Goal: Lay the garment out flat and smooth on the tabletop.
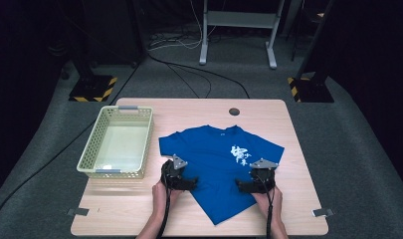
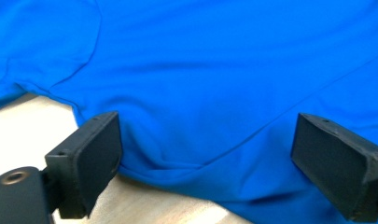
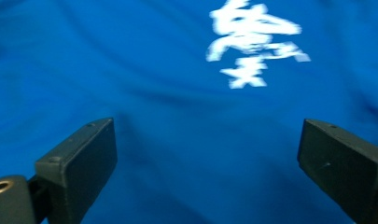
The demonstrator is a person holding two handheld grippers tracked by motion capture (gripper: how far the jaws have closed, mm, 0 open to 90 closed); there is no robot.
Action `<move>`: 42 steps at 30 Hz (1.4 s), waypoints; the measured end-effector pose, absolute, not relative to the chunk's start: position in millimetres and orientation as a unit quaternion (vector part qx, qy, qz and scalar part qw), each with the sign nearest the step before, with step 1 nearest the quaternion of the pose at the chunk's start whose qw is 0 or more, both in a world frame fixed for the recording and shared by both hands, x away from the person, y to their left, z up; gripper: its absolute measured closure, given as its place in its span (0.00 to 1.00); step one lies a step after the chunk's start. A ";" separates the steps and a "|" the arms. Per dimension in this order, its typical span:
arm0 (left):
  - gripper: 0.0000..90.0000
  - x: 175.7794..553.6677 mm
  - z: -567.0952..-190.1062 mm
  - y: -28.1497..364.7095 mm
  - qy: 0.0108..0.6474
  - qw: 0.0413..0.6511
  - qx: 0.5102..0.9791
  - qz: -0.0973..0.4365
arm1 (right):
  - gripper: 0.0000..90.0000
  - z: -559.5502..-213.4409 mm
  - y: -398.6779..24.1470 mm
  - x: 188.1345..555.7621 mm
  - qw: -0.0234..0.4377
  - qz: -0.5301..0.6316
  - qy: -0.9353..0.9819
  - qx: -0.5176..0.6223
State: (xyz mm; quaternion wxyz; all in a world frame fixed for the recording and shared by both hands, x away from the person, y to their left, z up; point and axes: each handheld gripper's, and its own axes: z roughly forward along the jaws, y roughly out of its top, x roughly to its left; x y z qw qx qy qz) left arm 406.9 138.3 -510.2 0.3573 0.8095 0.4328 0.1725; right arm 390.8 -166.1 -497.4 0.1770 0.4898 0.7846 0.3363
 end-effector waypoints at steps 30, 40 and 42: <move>0.13 405.2 -510.8 135.2 0.434 0.349 0.810 0.183 | 0.90 -495.2 -131.4 364.9 0.141 0.355 0.780 0.496; 0.13 405.5 -510.8 135.3 0.435 0.350 0.810 0.183 | 0.93 -484.6 -139.6 355.6 0.153 0.375 0.774 0.486; 0.13 405.5 -510.8 135.3 0.435 0.350 0.809 0.183 | 0.93 -483.9 -141.6 353.4 0.154 0.378 0.774 0.485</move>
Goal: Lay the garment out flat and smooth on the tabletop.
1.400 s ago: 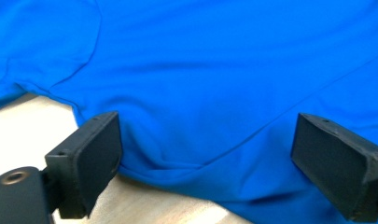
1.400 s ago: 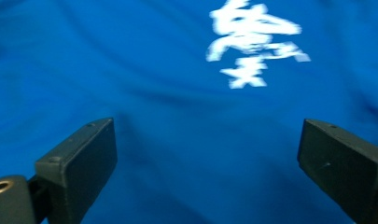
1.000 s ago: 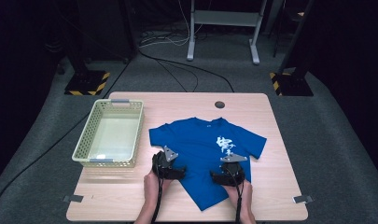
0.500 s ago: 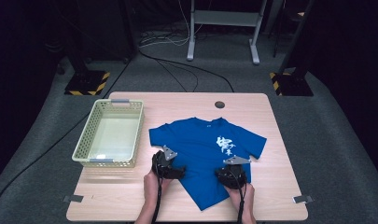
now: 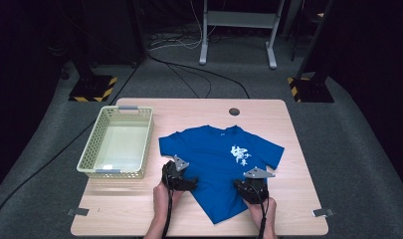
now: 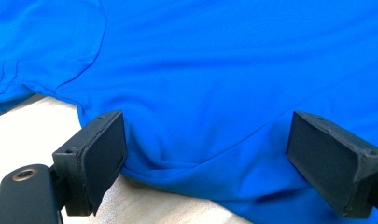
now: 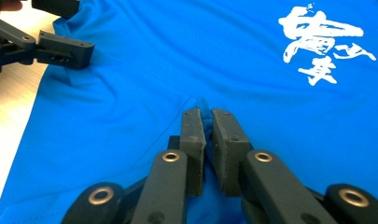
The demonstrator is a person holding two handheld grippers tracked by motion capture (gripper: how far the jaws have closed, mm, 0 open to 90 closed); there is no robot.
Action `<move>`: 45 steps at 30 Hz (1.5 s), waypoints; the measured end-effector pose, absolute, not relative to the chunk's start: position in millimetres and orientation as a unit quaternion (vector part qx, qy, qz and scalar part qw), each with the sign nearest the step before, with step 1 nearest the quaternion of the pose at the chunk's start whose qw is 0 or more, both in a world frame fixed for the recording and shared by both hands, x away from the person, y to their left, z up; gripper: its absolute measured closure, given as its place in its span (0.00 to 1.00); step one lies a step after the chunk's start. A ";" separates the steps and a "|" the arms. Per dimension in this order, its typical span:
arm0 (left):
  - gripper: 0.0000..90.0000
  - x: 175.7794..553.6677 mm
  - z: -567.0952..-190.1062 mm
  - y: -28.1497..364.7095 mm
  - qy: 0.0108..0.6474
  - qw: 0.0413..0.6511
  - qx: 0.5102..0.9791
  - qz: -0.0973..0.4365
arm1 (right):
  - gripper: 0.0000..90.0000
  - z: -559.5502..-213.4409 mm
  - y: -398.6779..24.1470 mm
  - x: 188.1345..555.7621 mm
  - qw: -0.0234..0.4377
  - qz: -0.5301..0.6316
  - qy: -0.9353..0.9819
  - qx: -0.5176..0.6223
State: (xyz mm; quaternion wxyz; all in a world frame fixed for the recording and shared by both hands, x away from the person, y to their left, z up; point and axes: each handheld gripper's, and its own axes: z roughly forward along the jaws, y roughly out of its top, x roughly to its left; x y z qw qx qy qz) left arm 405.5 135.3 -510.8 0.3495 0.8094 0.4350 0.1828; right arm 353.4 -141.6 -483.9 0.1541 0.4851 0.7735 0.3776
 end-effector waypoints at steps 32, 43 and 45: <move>0.14 405.6 -510.7 135.9 0.436 0.349 0.809 0.183 | 0.92 -470.6 -179.0 300.8 0.184 0.386 0.757 0.493; 0.14 405.6 -510.6 136.0 0.436 0.349 0.809 0.183 | 0.92 -473.4 -191.1 269.5 0.199 0.389 0.744 0.505; 0.15 405.8 -510.6 136.1 0.437 0.349 0.809 0.183 | 0.92 -474.6 -193.1 263.8 0.204 0.388 0.742 0.507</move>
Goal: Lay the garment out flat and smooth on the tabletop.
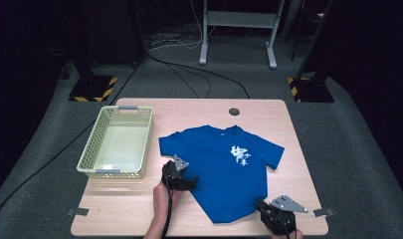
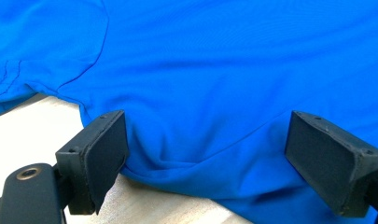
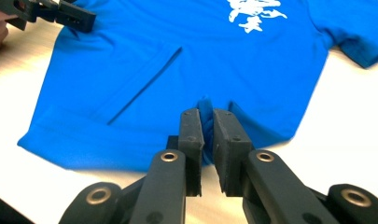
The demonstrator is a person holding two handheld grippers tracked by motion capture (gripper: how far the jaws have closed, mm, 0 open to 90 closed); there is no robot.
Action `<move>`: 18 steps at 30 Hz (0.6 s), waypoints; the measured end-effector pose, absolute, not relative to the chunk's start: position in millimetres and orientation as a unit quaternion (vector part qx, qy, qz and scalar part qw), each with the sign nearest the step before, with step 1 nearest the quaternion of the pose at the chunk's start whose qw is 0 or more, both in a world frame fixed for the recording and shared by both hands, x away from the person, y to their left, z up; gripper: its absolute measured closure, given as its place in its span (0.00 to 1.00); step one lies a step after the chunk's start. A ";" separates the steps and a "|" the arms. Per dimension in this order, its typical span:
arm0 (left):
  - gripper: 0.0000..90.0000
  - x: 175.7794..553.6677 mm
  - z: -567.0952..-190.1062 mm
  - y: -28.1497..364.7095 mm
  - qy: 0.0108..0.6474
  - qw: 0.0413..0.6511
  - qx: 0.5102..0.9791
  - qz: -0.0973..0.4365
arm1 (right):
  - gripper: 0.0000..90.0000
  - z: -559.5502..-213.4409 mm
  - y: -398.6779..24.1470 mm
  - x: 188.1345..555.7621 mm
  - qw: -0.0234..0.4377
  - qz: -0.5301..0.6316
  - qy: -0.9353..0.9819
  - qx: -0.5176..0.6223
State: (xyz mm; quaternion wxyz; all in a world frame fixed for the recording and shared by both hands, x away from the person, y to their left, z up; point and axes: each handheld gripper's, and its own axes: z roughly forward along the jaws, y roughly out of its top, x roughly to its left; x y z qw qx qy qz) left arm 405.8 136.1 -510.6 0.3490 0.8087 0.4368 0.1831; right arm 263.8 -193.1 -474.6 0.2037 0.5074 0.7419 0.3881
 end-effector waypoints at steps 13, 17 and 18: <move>0.15 405.8 -510.5 136.2 0.437 0.349 0.808 0.184 | 0.75 -475.6 -197.7 254.9 0.191 0.389 0.737 0.519; 0.15 405.8 -510.6 136.1 0.437 0.349 0.808 0.184 | 0.69 -470.1 -193.9 245.1 0.194 0.397 0.733 0.517; 0.15 405.8 -510.6 136.0 0.437 0.350 0.808 0.184 | 0.68 -468.1 -193.6 243.1 0.197 0.399 0.732 0.516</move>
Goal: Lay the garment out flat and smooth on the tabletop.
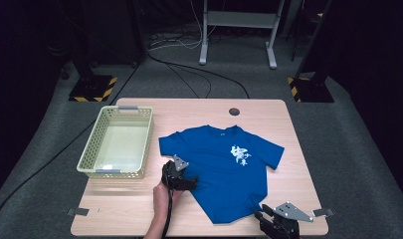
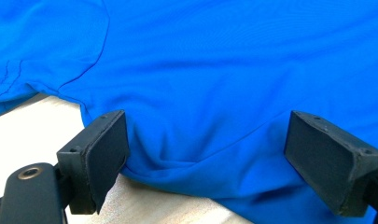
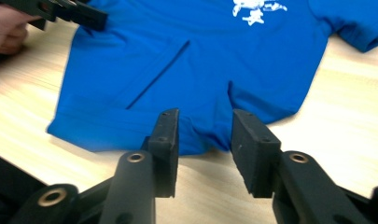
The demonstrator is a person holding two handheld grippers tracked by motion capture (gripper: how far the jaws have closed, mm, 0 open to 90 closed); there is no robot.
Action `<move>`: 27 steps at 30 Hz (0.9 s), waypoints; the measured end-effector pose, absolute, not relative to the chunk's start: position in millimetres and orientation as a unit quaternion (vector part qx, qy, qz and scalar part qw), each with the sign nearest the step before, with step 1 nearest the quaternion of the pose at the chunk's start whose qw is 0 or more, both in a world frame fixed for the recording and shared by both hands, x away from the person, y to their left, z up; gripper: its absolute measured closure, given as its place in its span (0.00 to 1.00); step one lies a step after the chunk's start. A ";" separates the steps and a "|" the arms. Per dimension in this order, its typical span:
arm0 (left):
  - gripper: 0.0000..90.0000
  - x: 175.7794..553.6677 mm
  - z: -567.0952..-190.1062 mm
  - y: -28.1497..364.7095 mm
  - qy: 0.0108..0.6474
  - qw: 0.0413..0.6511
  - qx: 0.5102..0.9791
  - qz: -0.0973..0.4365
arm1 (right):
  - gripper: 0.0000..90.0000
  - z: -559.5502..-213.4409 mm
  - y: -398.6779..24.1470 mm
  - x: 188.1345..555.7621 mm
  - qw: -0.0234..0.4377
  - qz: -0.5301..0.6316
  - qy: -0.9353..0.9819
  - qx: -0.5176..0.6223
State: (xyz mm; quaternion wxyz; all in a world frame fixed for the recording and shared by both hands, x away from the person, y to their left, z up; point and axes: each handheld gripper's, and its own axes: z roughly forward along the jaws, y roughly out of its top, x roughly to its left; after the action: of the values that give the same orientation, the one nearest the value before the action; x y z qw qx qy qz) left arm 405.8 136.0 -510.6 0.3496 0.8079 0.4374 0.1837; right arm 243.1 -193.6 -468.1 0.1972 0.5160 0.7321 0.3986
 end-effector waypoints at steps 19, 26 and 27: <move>0.15 405.6 -510.6 136.0 0.437 0.349 0.808 0.185 | 0.53 -499.8 -182.8 288.1 0.211 0.321 0.745 0.546; 0.15 405.6 -510.6 135.9 0.437 0.349 0.808 0.186 | 0.49 -501.2 -202.0 266.1 0.224 0.315 0.728 0.566; 0.15 405.5 -510.6 135.9 0.437 0.349 0.808 0.186 | 0.49 -501.1 -204.2 263.1 0.224 0.314 0.727 0.567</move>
State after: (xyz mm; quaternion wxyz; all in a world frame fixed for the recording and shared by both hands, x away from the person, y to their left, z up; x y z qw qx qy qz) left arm 405.5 135.9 -510.6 0.3489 0.8077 0.4372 0.1862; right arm 263.1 -204.2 -501.1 0.2241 0.5673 0.7274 0.3144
